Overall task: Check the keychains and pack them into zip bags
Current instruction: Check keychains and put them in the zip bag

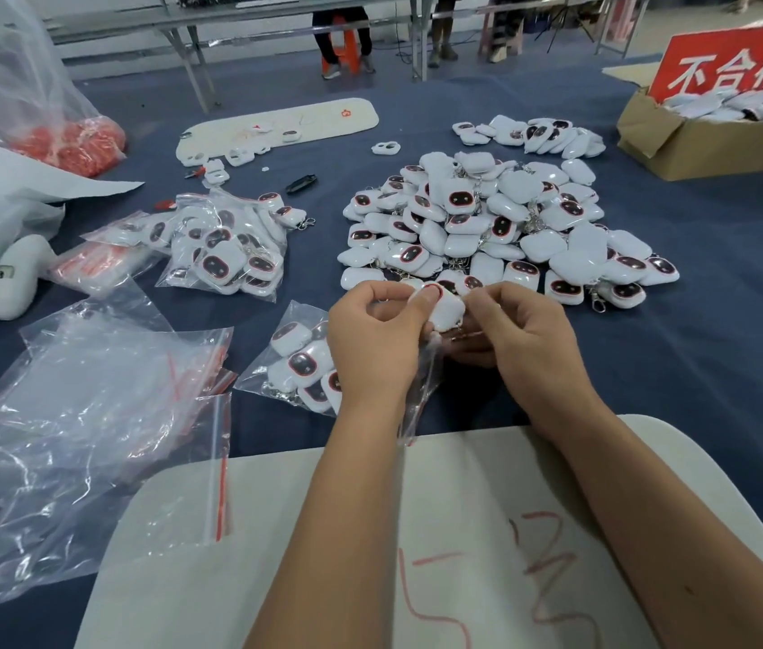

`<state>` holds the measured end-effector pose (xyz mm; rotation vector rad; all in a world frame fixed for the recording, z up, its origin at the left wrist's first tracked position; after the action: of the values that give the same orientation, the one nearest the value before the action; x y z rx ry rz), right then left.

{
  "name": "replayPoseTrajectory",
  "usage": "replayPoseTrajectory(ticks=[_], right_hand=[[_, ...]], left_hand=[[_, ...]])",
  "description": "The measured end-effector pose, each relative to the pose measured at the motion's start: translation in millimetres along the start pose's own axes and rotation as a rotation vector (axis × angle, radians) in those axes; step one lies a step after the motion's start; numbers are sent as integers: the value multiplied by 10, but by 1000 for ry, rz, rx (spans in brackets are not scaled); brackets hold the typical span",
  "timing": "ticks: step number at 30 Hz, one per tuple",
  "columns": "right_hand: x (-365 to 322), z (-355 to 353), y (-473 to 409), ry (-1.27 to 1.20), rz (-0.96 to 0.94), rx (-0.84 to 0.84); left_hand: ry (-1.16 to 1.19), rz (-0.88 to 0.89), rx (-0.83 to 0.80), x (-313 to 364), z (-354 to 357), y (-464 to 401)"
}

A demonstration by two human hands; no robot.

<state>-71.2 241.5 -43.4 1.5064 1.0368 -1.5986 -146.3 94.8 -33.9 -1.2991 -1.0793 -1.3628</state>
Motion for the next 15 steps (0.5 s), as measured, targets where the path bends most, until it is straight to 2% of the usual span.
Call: replayPoseTrajectory(ticks=[6, 10, 15], right_hand=[[-12, -47, -58, 100, -56, 63], [-73, -14, -29, 103, -63, -36], [-73, -8, -21, 100, -48, -43]], left_hand=[[-6, 33, -99, 5, -3, -60], [-41, 38, -238, 10, 63, -51], [-66, 11, -249, -21, 63, -48]])
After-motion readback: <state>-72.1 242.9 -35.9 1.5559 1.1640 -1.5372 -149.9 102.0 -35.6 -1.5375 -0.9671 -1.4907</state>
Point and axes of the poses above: each hand's wrist, its own y-axis away from the middle knuckle, its own z-axis out of the palm, x = y × z, the point moved 6 cm from there along -y, towards the middle knuckle, and after that the axes turned 5 degrees about -x, right-handed, at the moved point
